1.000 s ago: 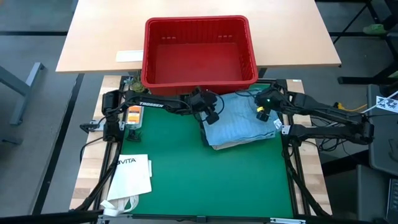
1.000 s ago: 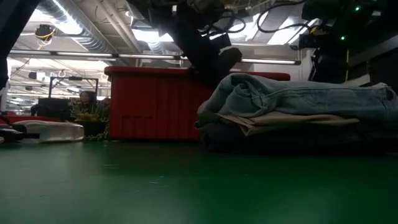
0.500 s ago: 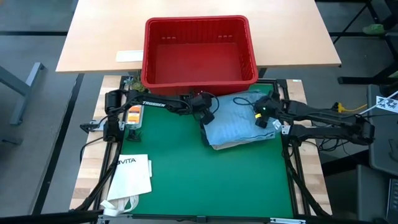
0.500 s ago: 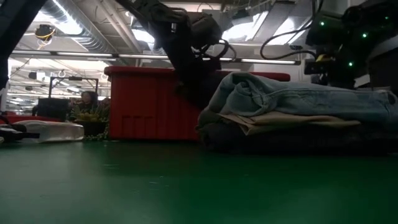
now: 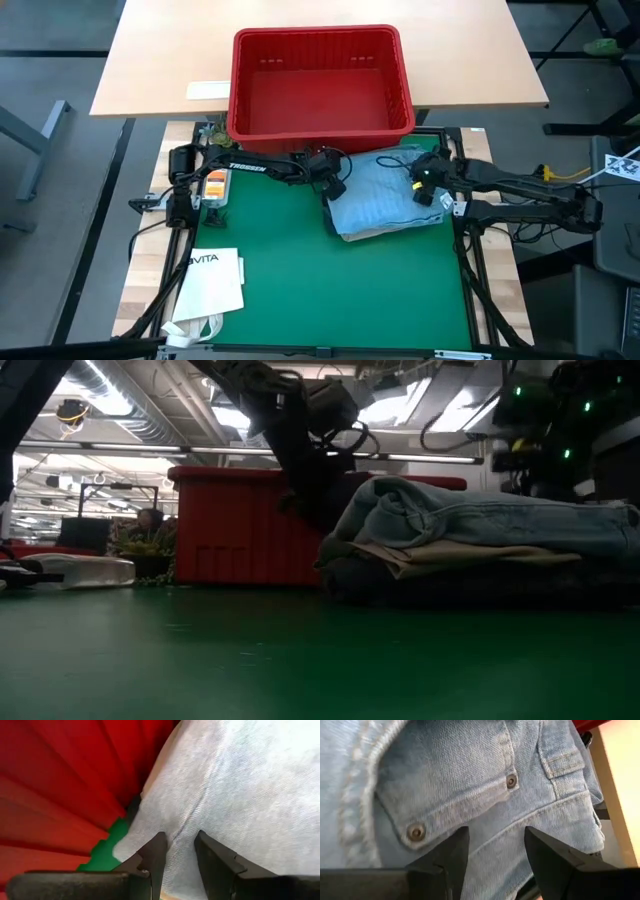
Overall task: Fold Laundry from Bin
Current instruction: Stack the light blue pants on top of the gray shorts
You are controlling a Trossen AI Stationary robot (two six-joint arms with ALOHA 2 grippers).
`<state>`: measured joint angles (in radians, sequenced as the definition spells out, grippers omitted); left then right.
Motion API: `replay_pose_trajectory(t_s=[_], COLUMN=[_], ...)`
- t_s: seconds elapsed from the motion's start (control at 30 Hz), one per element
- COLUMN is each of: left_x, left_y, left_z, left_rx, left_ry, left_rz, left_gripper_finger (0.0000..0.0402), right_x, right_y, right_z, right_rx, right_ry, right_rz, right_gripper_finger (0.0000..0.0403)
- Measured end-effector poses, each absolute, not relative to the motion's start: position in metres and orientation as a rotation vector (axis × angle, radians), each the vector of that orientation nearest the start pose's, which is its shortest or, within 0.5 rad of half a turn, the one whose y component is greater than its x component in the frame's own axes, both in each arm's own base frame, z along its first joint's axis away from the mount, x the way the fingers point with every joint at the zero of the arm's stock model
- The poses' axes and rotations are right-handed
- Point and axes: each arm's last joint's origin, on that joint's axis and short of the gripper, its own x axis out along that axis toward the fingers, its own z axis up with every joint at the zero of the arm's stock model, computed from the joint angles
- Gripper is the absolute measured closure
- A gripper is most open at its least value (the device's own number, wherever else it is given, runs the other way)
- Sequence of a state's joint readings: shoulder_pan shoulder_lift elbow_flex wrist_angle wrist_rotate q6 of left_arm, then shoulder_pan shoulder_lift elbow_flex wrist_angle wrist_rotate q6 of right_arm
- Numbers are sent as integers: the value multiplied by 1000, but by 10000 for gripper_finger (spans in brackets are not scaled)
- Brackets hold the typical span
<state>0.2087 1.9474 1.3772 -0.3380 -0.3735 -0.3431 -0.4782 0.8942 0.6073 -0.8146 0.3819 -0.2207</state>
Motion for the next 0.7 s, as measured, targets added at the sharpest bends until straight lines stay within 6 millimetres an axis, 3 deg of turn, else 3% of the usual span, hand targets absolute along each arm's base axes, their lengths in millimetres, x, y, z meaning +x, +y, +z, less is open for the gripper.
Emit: replay_pose_trajectory(t_s=[0.17,0.3,0.43,0.7], left_x=[405,406,409,414], left_y=[87,76,61,30], left_z=[217,230,232,233], left_rx=[-235,-232,-233,-232], left_ry=[746,703,696,693], left_rz=[656,624,565,445], left_gripper_finger=[297,297,297,297], right_x=[126,126,132,141], right_y=[-77,-74,-73,-74], right_z=[256,279,283,266], right_rx=[-132,-82,-34,6], right_ry=[1161,1068,963,872], right_rz=[-638,-582,-476,-373], right_gripper_finger=[210,210,210,210])
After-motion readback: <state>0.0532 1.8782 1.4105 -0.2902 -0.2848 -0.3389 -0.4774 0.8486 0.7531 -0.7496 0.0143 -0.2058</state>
